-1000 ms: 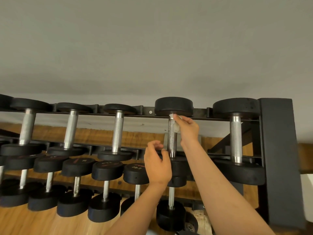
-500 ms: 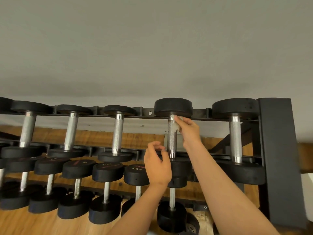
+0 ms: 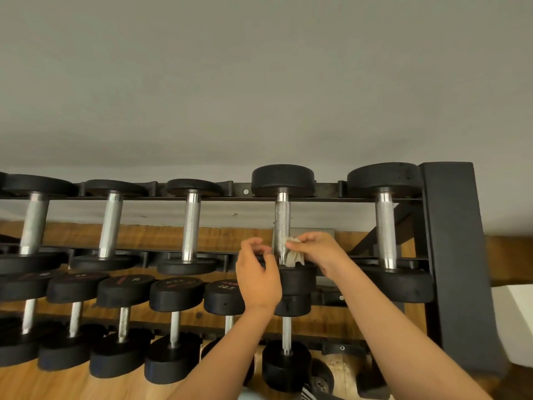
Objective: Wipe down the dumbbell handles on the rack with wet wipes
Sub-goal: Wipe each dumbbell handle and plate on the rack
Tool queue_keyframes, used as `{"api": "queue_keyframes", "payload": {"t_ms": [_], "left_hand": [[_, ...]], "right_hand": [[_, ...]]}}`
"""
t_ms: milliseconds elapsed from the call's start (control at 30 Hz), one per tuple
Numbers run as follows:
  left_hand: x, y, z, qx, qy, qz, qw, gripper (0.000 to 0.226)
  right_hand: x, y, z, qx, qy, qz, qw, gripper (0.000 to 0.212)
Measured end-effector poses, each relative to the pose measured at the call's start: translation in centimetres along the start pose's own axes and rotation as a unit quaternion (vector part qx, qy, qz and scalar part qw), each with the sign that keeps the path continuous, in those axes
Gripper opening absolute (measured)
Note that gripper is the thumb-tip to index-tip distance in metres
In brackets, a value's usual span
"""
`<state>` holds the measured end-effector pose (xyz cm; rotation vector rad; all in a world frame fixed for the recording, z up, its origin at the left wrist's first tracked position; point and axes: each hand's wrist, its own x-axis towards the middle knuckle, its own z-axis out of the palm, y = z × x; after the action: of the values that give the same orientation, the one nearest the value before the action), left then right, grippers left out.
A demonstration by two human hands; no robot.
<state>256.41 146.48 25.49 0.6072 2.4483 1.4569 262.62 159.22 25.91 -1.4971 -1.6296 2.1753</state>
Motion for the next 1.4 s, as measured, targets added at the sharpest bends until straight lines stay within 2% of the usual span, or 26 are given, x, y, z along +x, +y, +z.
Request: {"api": "queue_keyframes", "payload": {"t_ms": [100, 300, 400, 500, 567, 667, 767, 833, 967, 1100, 1400], "left_hand": [[0.0, 0.1, -0.1, -0.004, 0.0, -0.009, 1.0, 0.023], [0.0, 0.5, -0.2, -0.005, -0.008, -0.026, 1.0, 0.019], [0.1, 0.4, -0.3, -0.013, -0.022, -0.03, 0.999, 0.017], [0.3, 0.3, -0.5, -0.023, -0.049, -0.046, 0.997, 0.015], [0.4, 0.0, -0.7, -0.03, -0.072, -0.06, 0.995, 0.013], [0.8, -0.6, -1.0, -0.041, -0.104, -0.057, 0.992, 0.011], [0.7, -0.9, -0.9, -0.032, -0.105, -0.063, 0.992, 0.012], [0.6, -0.8, -0.7, -0.02, -0.084, -0.059, 0.995, 0.011], [0.4, -0.7, -0.7, -0.015, -0.079, -0.039, 0.996, 0.008], [0.5, -0.8, -0.7, -0.012, -0.08, -0.028, 0.996, 0.006], [0.5, -0.9, -0.7, -0.003, -0.083, -0.016, 0.996, 0.005]], "right_hand": [[-0.9, -0.4, 0.2, -0.112, -0.014, -0.003, 0.994, 0.018], [-2.6, -0.5, 0.6, -0.216, 0.044, -0.081, 0.972, 0.012], [-4.2, 0.2, 0.0, -0.161, 0.044, -0.113, 0.979, 0.013], [-6.6, 2.3, 0.6, -0.129, 0.053, -0.189, 0.972, 0.03], [-7.9, 4.1, 2.0, -0.154, 0.102, -0.266, 0.946, 0.036], [-8.8, 6.9, 4.1, -0.215, 0.188, -0.374, 0.882, 0.046], [-9.2, 10.7, 6.0, -0.242, 0.228, -0.398, 0.855, 0.061], [-9.6, 11.9, 7.0, -0.252, 0.244, -0.398, 0.848, 0.056], [-8.7, 9.4, 7.5, -0.243, 0.253, -0.357, 0.866, 0.051], [-9.0, 10.4, 8.3, -0.216, 0.265, -0.328, 0.881, 0.051], [-7.6, 9.4, 6.6, -0.101, 0.21, -0.282, 0.93, 0.047]]}}
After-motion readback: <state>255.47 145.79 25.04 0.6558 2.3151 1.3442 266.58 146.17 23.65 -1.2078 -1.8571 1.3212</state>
